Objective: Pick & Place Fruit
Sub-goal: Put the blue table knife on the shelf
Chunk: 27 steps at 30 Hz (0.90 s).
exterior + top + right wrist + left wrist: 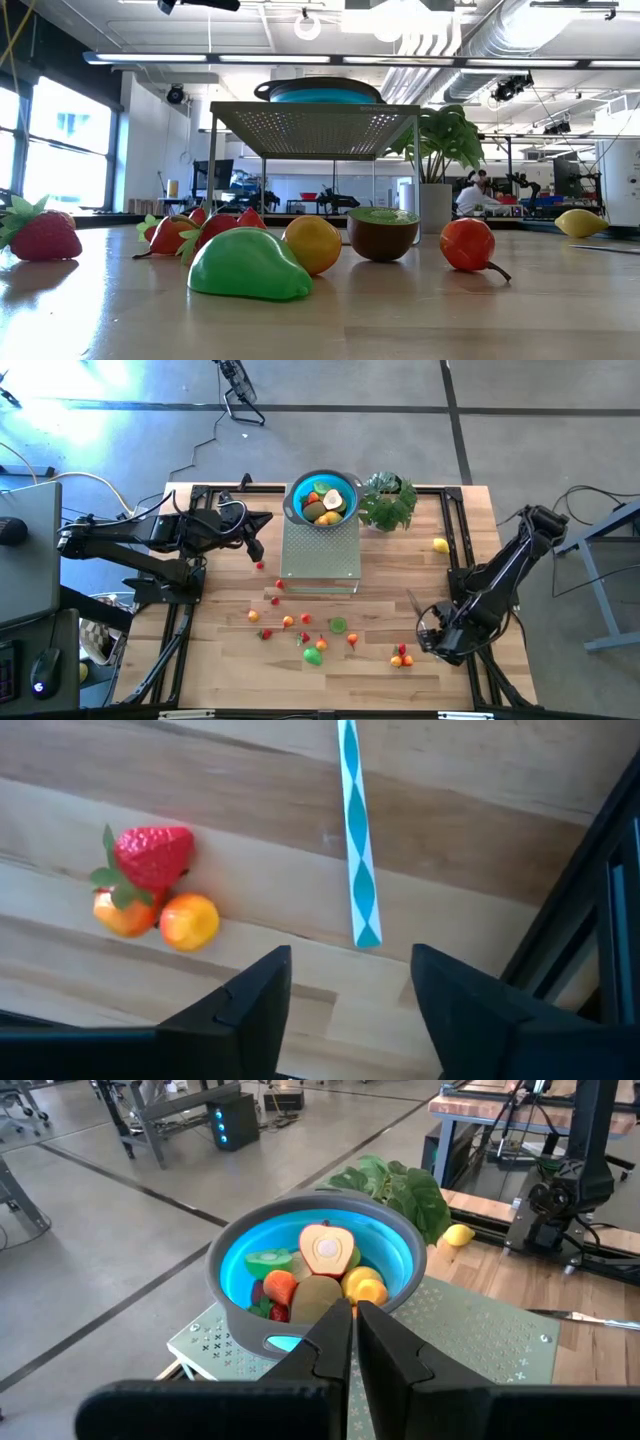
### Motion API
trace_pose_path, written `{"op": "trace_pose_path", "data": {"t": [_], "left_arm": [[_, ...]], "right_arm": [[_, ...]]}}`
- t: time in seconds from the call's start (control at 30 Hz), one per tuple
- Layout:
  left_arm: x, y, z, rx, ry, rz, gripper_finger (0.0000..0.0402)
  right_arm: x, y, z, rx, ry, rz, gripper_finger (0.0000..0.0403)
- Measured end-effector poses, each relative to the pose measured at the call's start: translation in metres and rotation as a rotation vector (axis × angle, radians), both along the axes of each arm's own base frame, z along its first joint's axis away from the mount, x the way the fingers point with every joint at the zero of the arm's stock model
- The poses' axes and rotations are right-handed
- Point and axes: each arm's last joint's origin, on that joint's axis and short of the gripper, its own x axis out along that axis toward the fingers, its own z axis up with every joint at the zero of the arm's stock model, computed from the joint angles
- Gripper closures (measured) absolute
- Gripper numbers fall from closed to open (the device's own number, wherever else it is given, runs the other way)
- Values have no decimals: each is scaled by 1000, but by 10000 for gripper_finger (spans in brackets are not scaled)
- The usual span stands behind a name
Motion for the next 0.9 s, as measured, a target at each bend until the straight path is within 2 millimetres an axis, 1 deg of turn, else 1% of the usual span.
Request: {"op": "trace_pose_path", "data": {"t": [0.17, 0.37, 0.53, 0.77, 0.9], "left_arm": [[0, 0, 0, 0, 0, 0, 388], [0, 0, 0, 0, 0, 0, 388], [0, 0, 0, 0, 1, 0, 388], [0, 0, 0, 0, 1, 0, 388], [0, 0, -1, 1, 9, 0, 388]], "right_arm": [[2, 7, -10, -28, 34, 12, 211], [8, 18, -33, -67, 118, 34, 193], [14, 27, -45, -74, 87, 38, 186], [17, 32, -60, -110, 113, 43, 202], [18, 33, -65, -128, 120, 53, 214]]}}
